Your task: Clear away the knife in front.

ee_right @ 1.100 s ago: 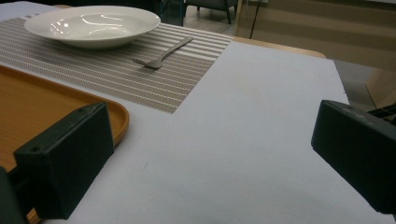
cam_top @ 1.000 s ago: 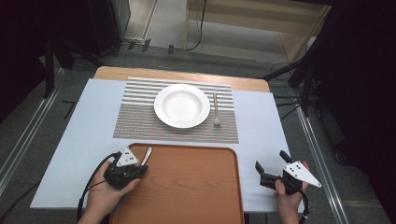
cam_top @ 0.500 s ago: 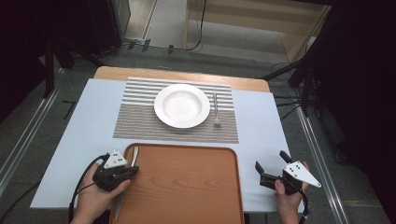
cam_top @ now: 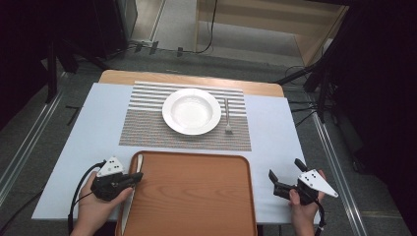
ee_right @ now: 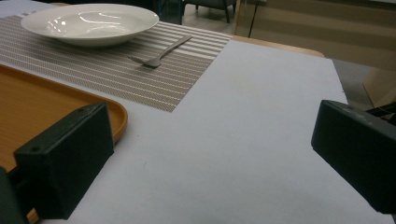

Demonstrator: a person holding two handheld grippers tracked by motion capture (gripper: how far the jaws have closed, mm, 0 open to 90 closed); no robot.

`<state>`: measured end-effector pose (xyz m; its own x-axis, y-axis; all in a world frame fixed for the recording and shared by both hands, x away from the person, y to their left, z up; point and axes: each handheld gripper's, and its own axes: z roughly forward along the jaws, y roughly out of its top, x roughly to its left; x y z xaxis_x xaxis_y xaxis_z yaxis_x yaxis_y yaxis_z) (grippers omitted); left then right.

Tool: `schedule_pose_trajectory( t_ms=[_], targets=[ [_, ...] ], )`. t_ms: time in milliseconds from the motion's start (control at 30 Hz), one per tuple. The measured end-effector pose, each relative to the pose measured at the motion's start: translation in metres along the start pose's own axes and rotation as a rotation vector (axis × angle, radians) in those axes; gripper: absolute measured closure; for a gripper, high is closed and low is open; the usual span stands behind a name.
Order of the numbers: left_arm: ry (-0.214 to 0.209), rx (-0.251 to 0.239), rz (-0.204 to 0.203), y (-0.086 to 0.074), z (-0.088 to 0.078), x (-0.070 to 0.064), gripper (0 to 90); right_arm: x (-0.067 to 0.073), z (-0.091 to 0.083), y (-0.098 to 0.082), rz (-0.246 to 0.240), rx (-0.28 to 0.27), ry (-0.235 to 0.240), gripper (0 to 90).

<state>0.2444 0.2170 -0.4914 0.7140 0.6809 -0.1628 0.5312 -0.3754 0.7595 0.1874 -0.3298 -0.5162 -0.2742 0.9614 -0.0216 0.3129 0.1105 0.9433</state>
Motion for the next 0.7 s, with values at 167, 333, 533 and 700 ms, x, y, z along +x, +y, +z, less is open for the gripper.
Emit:
schedule_pose_trajectory(
  t_ms=[167,333,533,700],
  targets=[
    [0.003,-0.091,0.015,0.003,-0.009,0.006,62.7,0.000,0.000,0.000,0.001,0.000,-0.002,0.0],
    [0.011,-0.159,-0.002,0.002,-0.017,0.014,43.0,0.000,-0.001,0.000,0.008,-0.001,-0.005,0.0],
    [0.080,-0.203,-0.023,0.000,-0.028,0.024,21.0,0.000,0.000,0.000,0.004,0.001,-0.007,0.0],
    [0.067,-0.239,-0.039,-0.004,-0.037,0.034,4.1,-0.001,-0.001,0.000,0.008,0.002,-0.009,0.0]
  ],
)
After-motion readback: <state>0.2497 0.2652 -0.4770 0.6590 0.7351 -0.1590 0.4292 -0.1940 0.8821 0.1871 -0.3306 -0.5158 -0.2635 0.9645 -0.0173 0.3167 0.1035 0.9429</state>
